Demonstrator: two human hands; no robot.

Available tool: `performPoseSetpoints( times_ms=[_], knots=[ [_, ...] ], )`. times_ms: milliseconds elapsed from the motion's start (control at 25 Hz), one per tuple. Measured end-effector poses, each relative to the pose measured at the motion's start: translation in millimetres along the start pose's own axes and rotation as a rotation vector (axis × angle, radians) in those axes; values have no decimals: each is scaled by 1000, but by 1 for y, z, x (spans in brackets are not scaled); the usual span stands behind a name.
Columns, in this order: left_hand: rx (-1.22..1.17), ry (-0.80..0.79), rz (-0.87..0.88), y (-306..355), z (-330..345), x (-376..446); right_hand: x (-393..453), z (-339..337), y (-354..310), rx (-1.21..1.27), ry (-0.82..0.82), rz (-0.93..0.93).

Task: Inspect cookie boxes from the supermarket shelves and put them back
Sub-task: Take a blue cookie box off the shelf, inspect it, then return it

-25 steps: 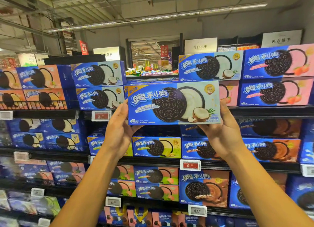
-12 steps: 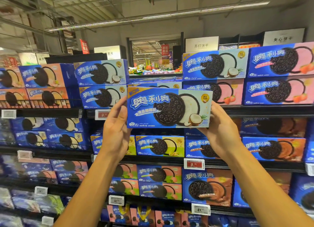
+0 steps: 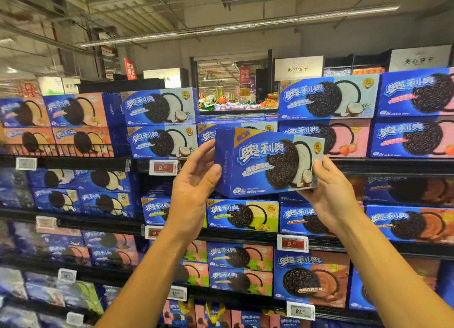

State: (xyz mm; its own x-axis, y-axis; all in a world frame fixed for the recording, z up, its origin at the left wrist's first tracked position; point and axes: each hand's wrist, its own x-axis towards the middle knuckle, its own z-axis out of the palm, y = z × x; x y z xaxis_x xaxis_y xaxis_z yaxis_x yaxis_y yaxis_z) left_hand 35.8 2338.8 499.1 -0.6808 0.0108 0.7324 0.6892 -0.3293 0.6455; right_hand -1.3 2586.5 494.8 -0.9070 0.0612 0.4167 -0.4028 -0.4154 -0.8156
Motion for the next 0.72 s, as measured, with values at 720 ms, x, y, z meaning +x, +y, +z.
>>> performPoseSetpoints(
  times_ms=[720],
  knots=[
    [-149, 100, -239, -12, -45, 16, -8, 29, -1, -2, 68, -96]
  ],
)
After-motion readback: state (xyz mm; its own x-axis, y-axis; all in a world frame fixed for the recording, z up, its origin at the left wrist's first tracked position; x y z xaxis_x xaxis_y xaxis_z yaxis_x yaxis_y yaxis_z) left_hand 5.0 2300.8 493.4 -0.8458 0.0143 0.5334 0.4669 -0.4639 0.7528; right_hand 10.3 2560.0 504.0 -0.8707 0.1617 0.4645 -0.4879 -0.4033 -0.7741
